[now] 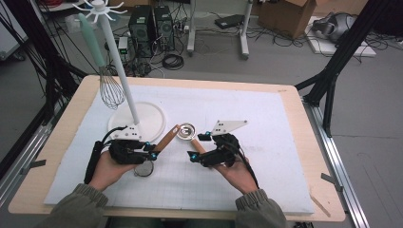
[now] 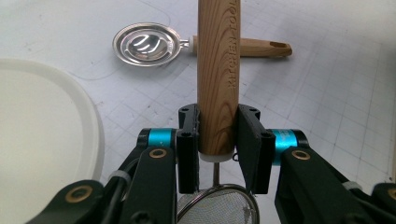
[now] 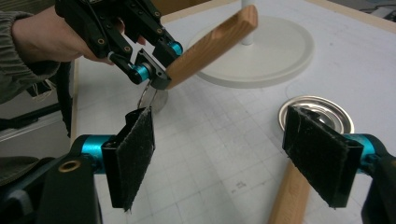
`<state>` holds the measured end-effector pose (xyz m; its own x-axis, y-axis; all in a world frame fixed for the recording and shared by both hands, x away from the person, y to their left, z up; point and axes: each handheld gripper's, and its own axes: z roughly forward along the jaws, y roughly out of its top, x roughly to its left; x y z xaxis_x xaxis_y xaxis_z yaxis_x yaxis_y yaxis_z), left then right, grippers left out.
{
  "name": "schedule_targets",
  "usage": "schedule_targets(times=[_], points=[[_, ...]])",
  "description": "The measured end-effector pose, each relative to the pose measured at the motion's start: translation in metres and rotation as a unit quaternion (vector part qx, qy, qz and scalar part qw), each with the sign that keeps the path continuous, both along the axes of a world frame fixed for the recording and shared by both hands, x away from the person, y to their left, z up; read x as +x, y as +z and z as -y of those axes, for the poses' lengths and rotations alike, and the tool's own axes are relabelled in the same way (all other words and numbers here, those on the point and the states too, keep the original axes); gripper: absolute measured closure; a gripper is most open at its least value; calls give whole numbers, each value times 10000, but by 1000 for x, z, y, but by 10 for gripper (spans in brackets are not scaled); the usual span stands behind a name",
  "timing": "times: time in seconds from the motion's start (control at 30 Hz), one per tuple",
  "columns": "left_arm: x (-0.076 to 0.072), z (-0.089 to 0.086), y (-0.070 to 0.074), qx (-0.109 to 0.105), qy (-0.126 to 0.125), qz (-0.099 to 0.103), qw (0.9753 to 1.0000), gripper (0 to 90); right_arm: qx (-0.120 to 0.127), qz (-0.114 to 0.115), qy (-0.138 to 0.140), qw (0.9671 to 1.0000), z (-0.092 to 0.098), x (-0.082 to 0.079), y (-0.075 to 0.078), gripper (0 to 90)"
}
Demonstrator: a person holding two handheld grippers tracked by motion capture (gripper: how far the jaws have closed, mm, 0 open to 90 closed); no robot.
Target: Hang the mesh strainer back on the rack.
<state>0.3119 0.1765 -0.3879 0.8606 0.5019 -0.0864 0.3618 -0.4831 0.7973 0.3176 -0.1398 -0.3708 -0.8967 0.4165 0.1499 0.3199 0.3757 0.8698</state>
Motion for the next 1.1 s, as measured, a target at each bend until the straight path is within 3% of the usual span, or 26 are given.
schedule_targets(times=[0.43,0.63,0.9,1.1], points=[[-11,10,3,-67,-254,102,9996,706,63,-157,277,9995,-26,4,1,330],[-16,17,3,-34,-400,134,9991,706,118,-267,396,9988,-39,7,2,416],[-19,20,3,-41,-516,155,9985,705,238,-485,510,9972,-43,10,-1,593],[-20,20,4,-57,-537,193,9984,702,537,-876,613,9928,-39,16,-4,674]])
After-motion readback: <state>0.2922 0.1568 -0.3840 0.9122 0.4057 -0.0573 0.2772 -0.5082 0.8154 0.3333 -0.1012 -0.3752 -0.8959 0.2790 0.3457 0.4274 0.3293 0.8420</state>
